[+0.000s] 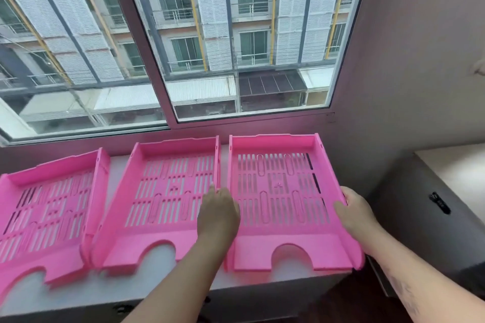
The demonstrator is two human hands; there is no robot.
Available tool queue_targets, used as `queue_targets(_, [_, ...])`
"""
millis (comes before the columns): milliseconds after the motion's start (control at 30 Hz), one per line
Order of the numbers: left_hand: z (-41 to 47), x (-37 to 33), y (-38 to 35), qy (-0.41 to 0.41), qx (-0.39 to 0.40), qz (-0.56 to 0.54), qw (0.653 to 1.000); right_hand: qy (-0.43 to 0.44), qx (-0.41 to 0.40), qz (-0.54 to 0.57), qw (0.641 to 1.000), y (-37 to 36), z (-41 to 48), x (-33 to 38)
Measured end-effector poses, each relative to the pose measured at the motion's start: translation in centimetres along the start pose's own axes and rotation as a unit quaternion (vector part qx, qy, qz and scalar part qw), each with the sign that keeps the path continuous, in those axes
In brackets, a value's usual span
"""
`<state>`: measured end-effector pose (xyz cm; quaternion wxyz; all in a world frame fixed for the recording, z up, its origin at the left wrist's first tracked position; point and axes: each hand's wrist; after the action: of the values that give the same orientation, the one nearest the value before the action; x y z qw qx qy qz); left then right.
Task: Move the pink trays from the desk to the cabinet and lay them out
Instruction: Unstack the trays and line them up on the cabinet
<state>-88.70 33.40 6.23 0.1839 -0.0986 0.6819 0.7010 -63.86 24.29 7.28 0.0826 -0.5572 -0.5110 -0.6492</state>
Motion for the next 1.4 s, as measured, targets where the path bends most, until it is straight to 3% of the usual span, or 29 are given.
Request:
queue_targets(100, [-0.4, 0.5, -0.9, 0.013, 0.029, -0.01, 0.999, -0.015, 0.013, 0.002, 1.0, -0.6, 0.3, -0.7])
queue_targets(267, [-1.1, 1.1, -0.8, -0.03, -0.025, -0.079, 0.996, -0.001, 0.041, -0.076, 0.996, -1.1, 0.4, -0.7])
queue_targets(333, [-1.7, 1.7, -0.5, -0.027, -0.05, -0.126, 0.99, 0.078, 0.013, -0.207, 0.975, -1.5, 0.1, -0.7])
queue_targets(400, [-2.6, 2.9, -0.3, -0.013, -0.044, -0.149, 0.988, 0.235, -0.038, -0.323, 0.916, -2.3, -1.2, -0.7])
queue_targets(500, [-4.0, 5.6, -0.2, -0.026, 0.008, -0.125, 0.992, 0.359, 0.073, -0.362, 0.857, -5.1, -4.5, -1.9])
queue_targets(600, [-4.9, 7.8, -0.3, -0.043, 0.035, -0.086, 0.995, 0.325, 0.165, -0.416, 0.833, -7.0, -7.0, -3.6])
queue_targets(800, [-5.1, 8.4, -0.7, -0.074, 0.049, -0.019, 0.996, 0.325, 0.193, -0.447, 0.811, -7.7, -5.4, -2.9])
queue_targets(900, [-4.7, 8.0, -0.9, -0.058, 0.051, -0.021, 0.997, 0.322, 0.213, -0.427, 0.818, -8.9, -4.1, -1.6])
queue_targets(1033, [-3.7, 7.8, -1.0, -0.046, 0.043, -0.011, 0.998, 0.356, 0.202, -0.391, 0.824, -9.9, -2.6, -0.7])
queue_targets(1400, [-1.0, 8.7, -1.2, -0.037, 0.033, 0.014, 0.999, 0.347, 0.173, -0.402, 0.829, -12.2, -0.8, -0.2])
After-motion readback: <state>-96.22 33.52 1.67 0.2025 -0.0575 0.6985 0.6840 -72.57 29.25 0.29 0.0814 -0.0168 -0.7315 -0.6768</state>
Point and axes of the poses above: each hand's wrist, its own z-axis towards the middle knuckle, its own y-axis out of the back of the hand, x = y × z, and after that the axes turned 8 degrees about -x, right-handed
